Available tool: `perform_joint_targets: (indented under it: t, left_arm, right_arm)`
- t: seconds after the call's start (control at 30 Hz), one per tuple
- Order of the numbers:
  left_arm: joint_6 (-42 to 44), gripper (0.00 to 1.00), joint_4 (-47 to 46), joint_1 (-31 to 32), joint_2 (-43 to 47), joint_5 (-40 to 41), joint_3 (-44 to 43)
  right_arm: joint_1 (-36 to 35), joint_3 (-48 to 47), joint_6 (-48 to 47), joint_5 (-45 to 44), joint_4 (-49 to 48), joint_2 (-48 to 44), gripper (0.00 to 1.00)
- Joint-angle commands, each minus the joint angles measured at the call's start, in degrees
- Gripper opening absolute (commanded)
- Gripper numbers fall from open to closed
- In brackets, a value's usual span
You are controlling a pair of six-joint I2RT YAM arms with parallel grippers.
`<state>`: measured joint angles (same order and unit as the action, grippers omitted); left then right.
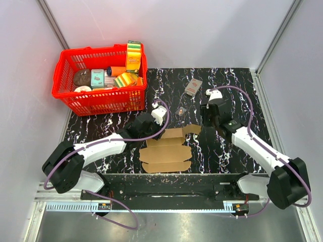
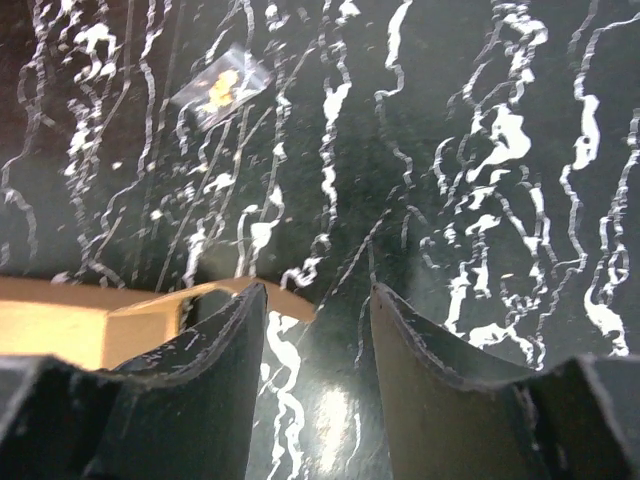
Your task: Fold the paper box
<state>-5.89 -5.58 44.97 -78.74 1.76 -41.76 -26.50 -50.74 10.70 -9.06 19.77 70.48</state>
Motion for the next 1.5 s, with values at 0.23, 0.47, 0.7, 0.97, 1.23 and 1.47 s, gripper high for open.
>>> perform_joint_targets:
  t: [0.23, 0.47, 0.7, 0.97, 1.23, 1.47]
  left_arm:
    - [0.26, 0.39, 1.80, 0.38, 2.54, 1.23, -1.13]
    - [0.44, 0.39, 2.24, 0.55, 2.80, 1.14, -1.66]
    - [0.53, 0.39, 2.68, 0.73, 2.63, 1.23, -1.75]
    - [0.62, 0.39, 2.51, 0.82, 2.54, 1.58, -1.57]
    - [0.09, 0.39, 2.42, 0.82, 2.45, 1.75, -1.57]
    - [-0.26, 0.39, 3.47, 0.91, 3.86, 2.81, -2.19]
  right_arm:
    - [13.28, 22.09, -9.30, -9.75, -40.86, -11.25, 0.59]
    - [20.70, 27.35, -12.09, -5.53, -62.90, 1.22, 0.59]
    - [22.10, 34.38, -11.94, -10.88, -88.02, 17.29, 0.58]
    - [22.11, 33.25, -12.10, -12.47, -91.40, 20.22, 1.00]
    - [22.11, 33.07, -11.75, -12.38, -90.08, 19.79, 1.00]
    - [22.19, 33.07, -11.67, -12.30, -90.08, 19.79, 1.00]
